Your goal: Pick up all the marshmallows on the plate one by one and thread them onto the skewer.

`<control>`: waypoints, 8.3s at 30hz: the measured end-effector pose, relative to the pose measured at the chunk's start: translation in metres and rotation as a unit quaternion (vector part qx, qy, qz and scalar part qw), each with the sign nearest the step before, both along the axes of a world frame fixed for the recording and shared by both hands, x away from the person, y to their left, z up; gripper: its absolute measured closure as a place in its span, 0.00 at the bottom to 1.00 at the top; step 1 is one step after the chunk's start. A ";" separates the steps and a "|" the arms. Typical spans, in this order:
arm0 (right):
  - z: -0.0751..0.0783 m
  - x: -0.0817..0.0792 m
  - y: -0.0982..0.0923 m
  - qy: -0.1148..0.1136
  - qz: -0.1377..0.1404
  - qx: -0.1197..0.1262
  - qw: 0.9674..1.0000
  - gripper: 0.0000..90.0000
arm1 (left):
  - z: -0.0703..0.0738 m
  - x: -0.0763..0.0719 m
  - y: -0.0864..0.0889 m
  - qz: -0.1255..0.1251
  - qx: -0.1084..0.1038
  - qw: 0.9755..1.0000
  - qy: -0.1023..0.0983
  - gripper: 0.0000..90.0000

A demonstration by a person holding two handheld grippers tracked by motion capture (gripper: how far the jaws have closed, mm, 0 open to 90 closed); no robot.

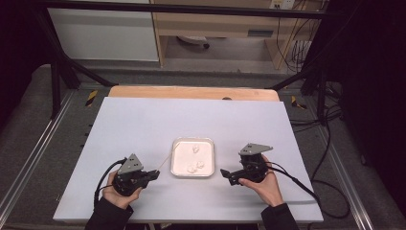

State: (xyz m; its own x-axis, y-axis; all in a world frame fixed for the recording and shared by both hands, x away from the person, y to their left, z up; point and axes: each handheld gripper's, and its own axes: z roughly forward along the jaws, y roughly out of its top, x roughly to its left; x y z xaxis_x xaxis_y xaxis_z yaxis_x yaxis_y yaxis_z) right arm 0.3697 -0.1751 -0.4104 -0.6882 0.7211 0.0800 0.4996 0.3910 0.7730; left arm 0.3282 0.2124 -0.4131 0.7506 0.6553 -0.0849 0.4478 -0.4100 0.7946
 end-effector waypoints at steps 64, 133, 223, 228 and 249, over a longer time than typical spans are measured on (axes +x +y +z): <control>-0.040 0.035 0.086 0.009 0.068 -0.035 0.997 0.72 | -0.008 -0.003 0.003 0.004 -0.006 1.000 0.014 0.98; 0.047 0.020 0.038 -0.006 0.075 0.220 0.973 0.85 | -0.010 -0.010 -0.028 -0.041 -0.015 0.999 -0.017 0.98; 0.030 0.019 0.067 0.062 0.144 0.275 0.949 0.90 | -0.011 -0.021 -0.039 -0.044 -0.001 0.998 -0.035 0.99; 0.030 0.019 0.068 0.063 0.145 0.273 0.949 0.90 | -0.011 -0.021 -0.039 -0.044 0.002 0.998 -0.037 0.99; 0.013 0.012 0.084 0.094 0.176 0.255 0.946 0.89 | -0.002 -0.021 -0.051 -0.042 -0.014 0.997 -0.055 0.99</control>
State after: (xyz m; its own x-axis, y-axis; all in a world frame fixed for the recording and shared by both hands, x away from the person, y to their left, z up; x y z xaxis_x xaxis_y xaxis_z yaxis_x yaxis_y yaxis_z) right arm 0.3813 -0.0911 -0.3971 -0.8178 0.2847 0.5001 0.5547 0.1588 0.8167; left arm 0.3069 0.1615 -0.4156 0.8091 0.5874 -0.0157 0.3211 -0.4195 0.8491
